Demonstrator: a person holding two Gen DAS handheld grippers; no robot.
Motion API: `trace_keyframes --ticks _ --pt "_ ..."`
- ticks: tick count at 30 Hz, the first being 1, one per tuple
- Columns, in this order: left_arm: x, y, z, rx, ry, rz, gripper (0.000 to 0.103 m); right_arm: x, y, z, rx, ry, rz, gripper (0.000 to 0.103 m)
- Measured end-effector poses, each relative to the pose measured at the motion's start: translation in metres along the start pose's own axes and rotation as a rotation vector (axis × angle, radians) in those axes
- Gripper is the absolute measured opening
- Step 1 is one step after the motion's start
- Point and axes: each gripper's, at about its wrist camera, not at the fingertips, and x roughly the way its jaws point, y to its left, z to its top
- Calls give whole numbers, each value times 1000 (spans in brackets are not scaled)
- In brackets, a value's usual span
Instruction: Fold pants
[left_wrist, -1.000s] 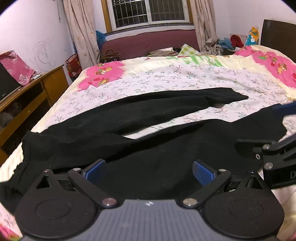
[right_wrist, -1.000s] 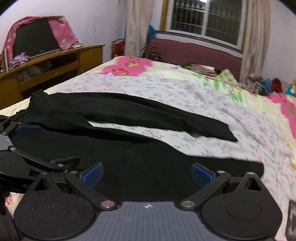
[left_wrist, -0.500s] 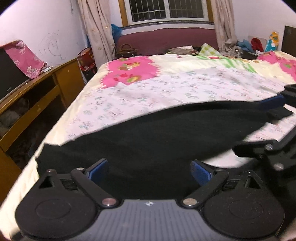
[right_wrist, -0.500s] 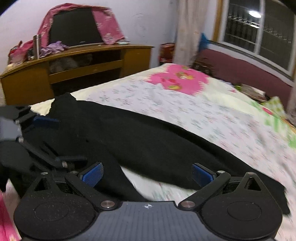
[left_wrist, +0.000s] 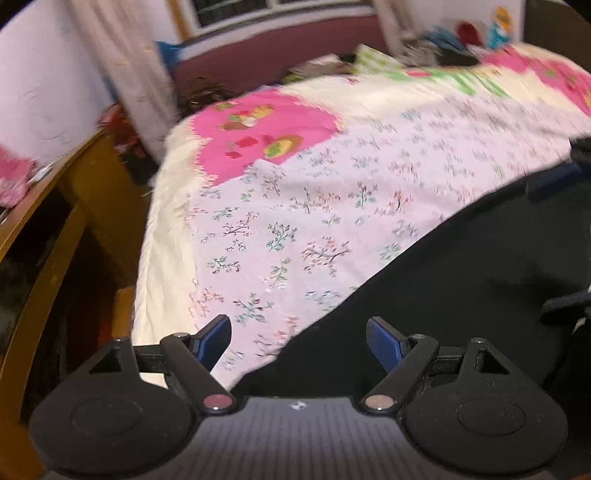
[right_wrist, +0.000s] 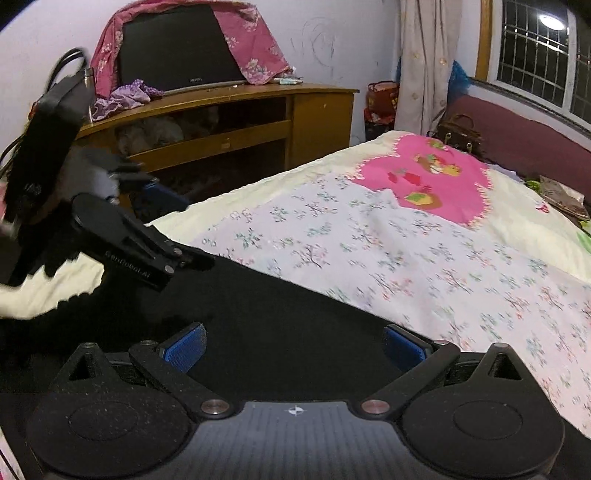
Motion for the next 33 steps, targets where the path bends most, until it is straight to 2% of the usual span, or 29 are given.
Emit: trace_keyframes --ticks 3,4,7,10,16,18,22,24,26,27,30,31,33 --pt "23 30 -3 -16 85 -124 88 15 6 15 1 31 -19 95" --pt "31 37 -6 -7 118 -152 84 18 7 17 5 36 -22 95" --pt "54 50 -16 -1 213 -204 74 30 10 23 22 49 -20 95" --pt "72 57 -29 20 316 -238 68 46 11 29 36 68 6 95" --pt "66 73 -37 -40 368 -301 68 61 12 31 28 85 59 95" --pt "68 80 -40 -59 406 -320 68 68 12 31 25 95 63 95" --pt "60 92 -42 -62 424 -346 67 72 4 29 29 107 65 95" --pt "60 106 -40 -116 443 -353 67 71 0 27 22 103 63 95" --pt "66 106 -38 -49 491 -324 68 70 -2 26 12 102 62 95" --pt "69 103 -39 -22 515 -336 68 70 -3 27 8 103 60 95" --pt "79 96 -39 -13 560 -355 66 71 -4 27 4 103 62 95" --pt "77 96 -39 -24 549 -360 66 71 -4 28 1 101 59 95" --pt "66 108 -44 -125 525 -394 66 71 -4 28 5 93 61 95"
